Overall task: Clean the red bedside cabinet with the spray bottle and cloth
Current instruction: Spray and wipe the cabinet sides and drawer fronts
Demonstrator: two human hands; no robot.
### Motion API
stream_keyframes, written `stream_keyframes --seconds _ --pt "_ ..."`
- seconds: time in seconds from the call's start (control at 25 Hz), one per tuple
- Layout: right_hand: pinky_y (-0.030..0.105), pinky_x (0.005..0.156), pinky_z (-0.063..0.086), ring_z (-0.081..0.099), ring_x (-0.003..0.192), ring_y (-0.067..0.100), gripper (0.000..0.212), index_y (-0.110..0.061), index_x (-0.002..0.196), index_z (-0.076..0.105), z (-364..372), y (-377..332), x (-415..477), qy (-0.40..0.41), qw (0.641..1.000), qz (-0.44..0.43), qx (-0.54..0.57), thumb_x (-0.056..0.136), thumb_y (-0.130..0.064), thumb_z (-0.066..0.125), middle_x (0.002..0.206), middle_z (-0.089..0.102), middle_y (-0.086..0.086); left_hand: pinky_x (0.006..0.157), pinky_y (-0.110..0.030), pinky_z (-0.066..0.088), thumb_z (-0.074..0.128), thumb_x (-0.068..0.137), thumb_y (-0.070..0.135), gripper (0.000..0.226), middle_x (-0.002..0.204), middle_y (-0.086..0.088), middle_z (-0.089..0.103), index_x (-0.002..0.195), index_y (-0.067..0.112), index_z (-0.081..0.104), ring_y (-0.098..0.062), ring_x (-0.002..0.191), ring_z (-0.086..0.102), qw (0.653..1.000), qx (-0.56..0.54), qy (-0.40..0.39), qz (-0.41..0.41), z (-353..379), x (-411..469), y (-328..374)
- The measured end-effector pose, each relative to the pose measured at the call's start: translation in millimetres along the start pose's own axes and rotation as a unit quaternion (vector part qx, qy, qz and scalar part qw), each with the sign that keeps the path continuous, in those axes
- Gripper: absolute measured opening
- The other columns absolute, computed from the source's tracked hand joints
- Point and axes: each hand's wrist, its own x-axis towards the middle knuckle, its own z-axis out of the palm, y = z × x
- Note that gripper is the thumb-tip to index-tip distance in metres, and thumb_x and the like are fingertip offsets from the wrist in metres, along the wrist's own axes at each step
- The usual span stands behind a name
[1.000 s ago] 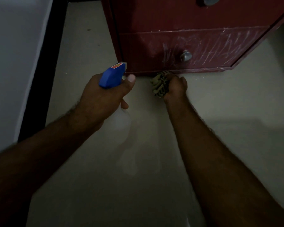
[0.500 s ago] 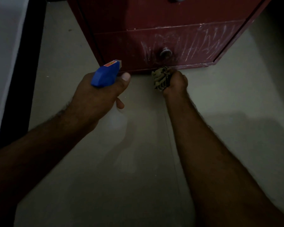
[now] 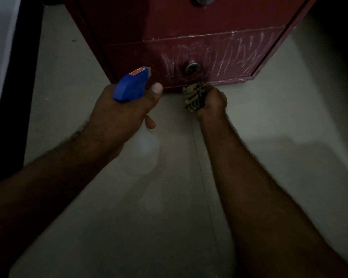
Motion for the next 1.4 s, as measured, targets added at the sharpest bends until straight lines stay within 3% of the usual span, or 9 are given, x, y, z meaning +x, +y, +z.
stream_keyframes --seconds 0.12,0.32,0.56,0.68,0.8,0.88,1.08,1.28,1.4 --pt "0.084 0.077 0.048 0.068 0.106 0.056 0.117 0.004 0.155 0.034 10.5 -1.5 -41.8 0.01 0.998 -0.043 -0.052 0.045 -0.003 0.075 0.134 0.057 0.04 0.064 -0.016 0.045 0.063 0.089 0.052 0.017 0.094 -0.015 0.069 0.096 0.044 0.049 -0.004 0.063 0.069 1.0 0.006 -0.001 -0.002 6.8 0.8 0.4" --pt "0.077 0.088 0.05 0.066 0.114 0.052 0.104 -0.005 0.158 0.032 7.7 -36.7 -55.8 0.033 0.998 -0.03 0.035 0.062 0.005 0.07 0.143 0.053 0.034 0.071 -0.024 0.051 0.064 0.089 0.053 0.023 0.087 -0.012 0.07 0.105 0.043 0.051 -0.012 0.068 0.071 1.0 -0.004 -0.017 0.012 13.7 4.9 -0.5" --pt "0.078 0.091 0.049 0.064 0.118 0.053 0.094 -0.009 0.158 0.029 12.7 -44.1 -81.1 0.04 0.997 -0.046 -0.045 0.072 0.004 0.065 0.142 0.053 0.036 0.077 -0.03 0.054 0.065 0.087 0.054 0.016 0.085 -0.017 0.07 0.091 0.047 0.051 -0.017 0.072 0.073 1.0 0.0 -0.027 0.001 20.1 4.6 -1.0" --pt "0.071 0.098 0.05 0.063 0.12 0.049 0.076 -0.01 0.157 0.031 8.5 -73.0 -91.0 0.084 0.994 -0.051 0.055 0.089 0.015 0.053 0.141 0.055 0.031 0.083 -0.041 0.057 0.066 0.087 0.053 0.017 0.077 -0.005 0.07 0.094 0.046 0.052 -0.012 0.068 0.072 1.0 -0.001 -0.022 -0.014 23.1 5.8 -1.0" --pt "0.079 0.082 0.051 0.068 0.107 0.056 0.099 0.001 0.152 0.037 3.0 -60.9 -64.3 0.052 0.997 -0.055 0.02 0.059 0.004 0.071 0.133 0.058 0.04 0.085 -0.048 0.059 0.067 0.086 0.054 0.019 0.076 -0.005 0.069 0.096 0.045 0.054 -0.016 0.07 0.073 1.0 -0.006 -0.015 -0.015 25.1 5.7 -0.7" --pt "0.081 0.08 0.049 0.066 0.109 0.058 0.114 -0.006 0.152 0.038 -3.1 -41.1 -42.7 0.027 0.998 -0.028 -0.041 0.043 -0.001 0.072 0.138 0.054 0.041 0.086 -0.049 0.059 0.067 0.085 0.054 0.018 0.077 -0.007 0.069 0.095 0.046 0.053 -0.016 0.069 0.073 1.0 -0.01 -0.018 -0.014 26.9 6.9 -0.8" --pt "0.065 0.097 0.054 0.064 0.119 0.045 0.082 -0.018 0.162 0.025 6.6 -82.9 -101.3 0.108 0.992 -0.071 0.018 0.092 0.015 0.053 0.146 0.051 0.024 0.085 -0.046 0.058 0.067 0.088 0.05 0.048 0.075 -0.006 0.07 0.131 0.031 0.056 -0.021 0.072 0.073 0.999 -0.013 -0.026 -0.018 29.6 7.8 -0.4" --pt "0.075 0.072 0.055 0.069 0.104 0.056 0.1 0.001 0.158 0.029 -5.5 -63.5 -65.3 0.072 0.995 -0.049 -0.047 0.064 0.003 0.063 0.135 0.056 0.041 0.088 -0.05 0.057 0.068 0.084 0.055 0.023 0.075 -0.007 0.07 0.098 0.038 0.059 -0.018 0.071 0.073 0.999 -0.008 -0.027 -0.029 32.6 9.2 -1.3" --pt "0.065 0.082 0.06 0.069 0.106 0.047 0.095 -0.01 0.163 0.023 5.3 -79.1 -100.3 0.066 0.995 -0.049 -0.059 0.079 0.008 0.066 0.14 0.055 0.031 0.089 -0.055 0.057 0.07 0.084 0.055 0.017 0.069 -0.002 0.069 0.092 0.047 0.058 -0.02 0.071 0.074 0.999 -0.022 -0.03 -0.02 37.5 11.3 -2.3"
